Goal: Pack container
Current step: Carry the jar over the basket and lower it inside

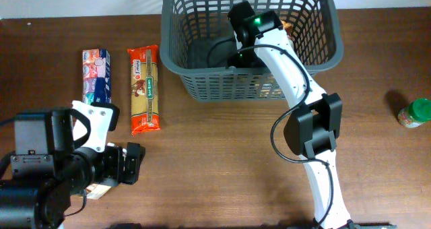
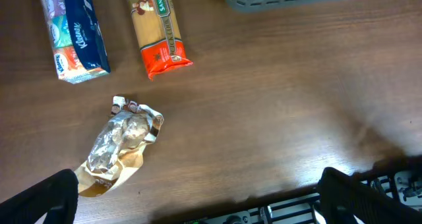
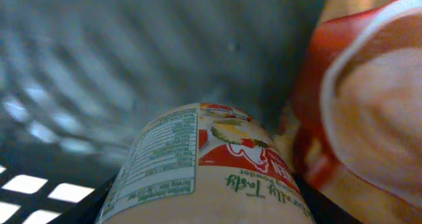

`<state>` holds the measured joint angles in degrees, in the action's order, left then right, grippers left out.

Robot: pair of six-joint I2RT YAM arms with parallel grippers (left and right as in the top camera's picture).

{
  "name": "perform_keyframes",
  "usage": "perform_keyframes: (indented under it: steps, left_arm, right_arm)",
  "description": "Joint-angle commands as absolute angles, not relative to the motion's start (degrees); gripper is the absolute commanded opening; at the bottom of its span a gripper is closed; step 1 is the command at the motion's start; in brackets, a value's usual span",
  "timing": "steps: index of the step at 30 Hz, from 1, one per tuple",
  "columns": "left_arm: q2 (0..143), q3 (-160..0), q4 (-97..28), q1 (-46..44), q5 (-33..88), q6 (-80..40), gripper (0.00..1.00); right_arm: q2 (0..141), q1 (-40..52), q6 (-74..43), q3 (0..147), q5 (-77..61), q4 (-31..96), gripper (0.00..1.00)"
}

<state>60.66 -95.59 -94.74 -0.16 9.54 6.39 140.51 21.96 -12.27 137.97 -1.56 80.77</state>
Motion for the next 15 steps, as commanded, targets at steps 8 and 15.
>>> perform_keyframes:
  steps: [8, 15]
  left_arm:
    - [60.8, -96.47, -94.83, 0.16, 9.17, 6.07, 0.99]
    - [60.8, -96.47, -94.8, 0.16, 9.17, 6.07, 0.99]
  right_arm:
    - [140.97, 22.06, -11.99, 135.74, -1.89, 80.84, 0.75]
    - [140.66, 22.06, -11.99, 136.16, -1.91, 81.93, 0.99]
